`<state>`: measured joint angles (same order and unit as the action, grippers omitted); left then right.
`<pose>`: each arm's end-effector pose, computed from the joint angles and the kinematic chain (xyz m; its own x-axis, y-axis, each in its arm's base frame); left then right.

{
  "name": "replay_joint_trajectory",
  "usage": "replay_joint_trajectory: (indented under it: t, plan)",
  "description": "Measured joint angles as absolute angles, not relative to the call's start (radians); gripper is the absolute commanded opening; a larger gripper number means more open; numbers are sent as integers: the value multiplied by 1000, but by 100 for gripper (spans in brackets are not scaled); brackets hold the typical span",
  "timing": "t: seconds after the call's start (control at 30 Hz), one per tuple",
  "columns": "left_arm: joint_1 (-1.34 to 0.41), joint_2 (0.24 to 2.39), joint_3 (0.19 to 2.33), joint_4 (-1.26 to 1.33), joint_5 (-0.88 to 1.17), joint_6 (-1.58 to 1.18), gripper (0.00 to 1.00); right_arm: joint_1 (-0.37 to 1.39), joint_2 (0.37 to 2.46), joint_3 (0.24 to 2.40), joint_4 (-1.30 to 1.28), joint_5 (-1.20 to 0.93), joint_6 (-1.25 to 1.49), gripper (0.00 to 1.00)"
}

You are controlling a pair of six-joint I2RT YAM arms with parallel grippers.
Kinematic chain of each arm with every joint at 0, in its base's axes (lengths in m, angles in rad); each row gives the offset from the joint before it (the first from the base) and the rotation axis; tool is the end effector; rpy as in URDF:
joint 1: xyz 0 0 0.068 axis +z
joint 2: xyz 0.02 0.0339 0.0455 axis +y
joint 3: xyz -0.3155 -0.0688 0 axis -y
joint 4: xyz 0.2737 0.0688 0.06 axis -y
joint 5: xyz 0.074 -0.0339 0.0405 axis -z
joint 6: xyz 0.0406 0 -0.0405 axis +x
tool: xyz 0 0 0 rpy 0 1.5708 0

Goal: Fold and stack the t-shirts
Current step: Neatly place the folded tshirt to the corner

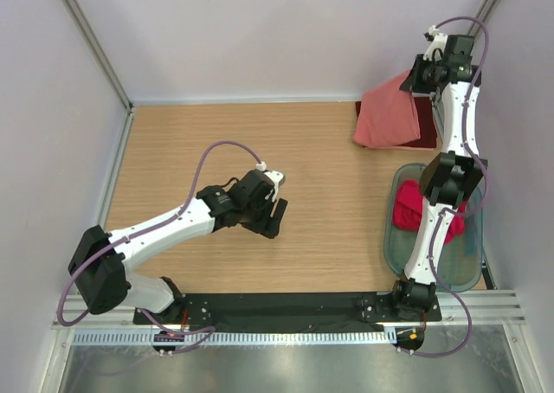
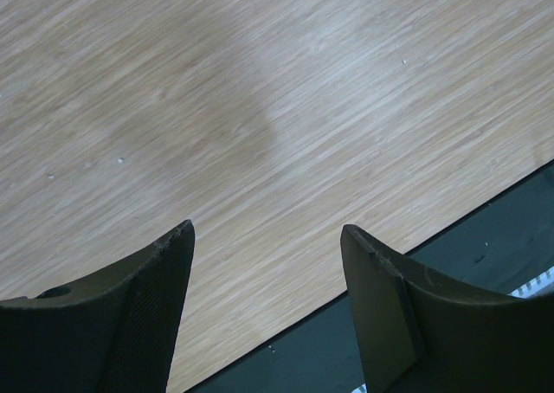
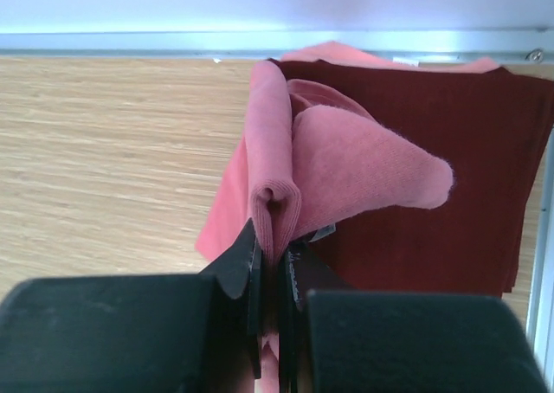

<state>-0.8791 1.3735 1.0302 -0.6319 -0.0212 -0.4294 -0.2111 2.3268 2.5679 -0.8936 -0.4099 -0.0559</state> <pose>0.1923 -0.2308 0.2924 -0.7975 0.3104 -0.5174 0.4734 0.8536 -0.2176 0.5669 -0.1049 0.3991 -0.5862 0.0732 -0.8068 -0.1504 0.9688 0.1972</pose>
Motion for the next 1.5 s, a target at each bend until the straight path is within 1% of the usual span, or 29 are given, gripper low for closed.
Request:
replay_joint_trajectory:
  t: [0.1, 0.27, 0.5, 0.67, 0.97, 1.0, 1.07, 1.1, 1.23, 1.27, 1.33, 1.37, 1.43, 1.5]
  plan:
    - [-876, 1378, 1030, -638, -10, -429, 70, -214, 2385, 2568, -878, -398, -61, 1]
    - [-876, 1388, 1030, -643, 6, -429, 70, -225, 2418, 2568, -847, -390, -75, 1]
    - [-875, 1414, 1030, -649, 13, -429, 70, -226, 2444, 2567, -737, -332, -95, 1]
    - [-875, 1430, 1030, -659, 13, -429, 70, -233, 2492, 2556, -658, -273, -111, 1]
    - [-868, 1441, 1030, -683, 19, -429, 70, -260, 2592, 2553, -537, -229, -111, 2]
    - [-868, 1442, 1030, -686, 20, -429, 70, -265, 2600, 2551, -529, -221, -112, 7]
    - [-867, 1445, 1031, -691, 21, -429, 70, -269, 2608, 2539, -514, -198, -114, 8]
    - [-867, 1447, 1032, -694, 22, -429, 70, -271, 2610, 2537, -510, -185, -116, 12]
    - [-867, 1448, 1047, -716, 27, -429, 70, -272, 2616, 2536, -471, -84, -130, 33]
    - [-867, 1448, 1050, -719, 28, -429, 70, -272, 2616, 2536, -453, -62, -133, 44]
    - [-867, 1447, 1056, -726, 27, -430, 70, -271, 2616, 2536, -415, -23, -137, 51]
    - [-867, 1444, 1058, -731, 27, -434, 70, -270, 2616, 2537, -397, 0, -133, 58]
    - [-867, 1427, 1058, -746, 27, -439, 70, -268, 2616, 2538, -377, 25, -118, 64]
    - [-867, 1395, 1058, -763, 26, -448, 70, -260, 2615, 2545, -377, 49, -107, 66]
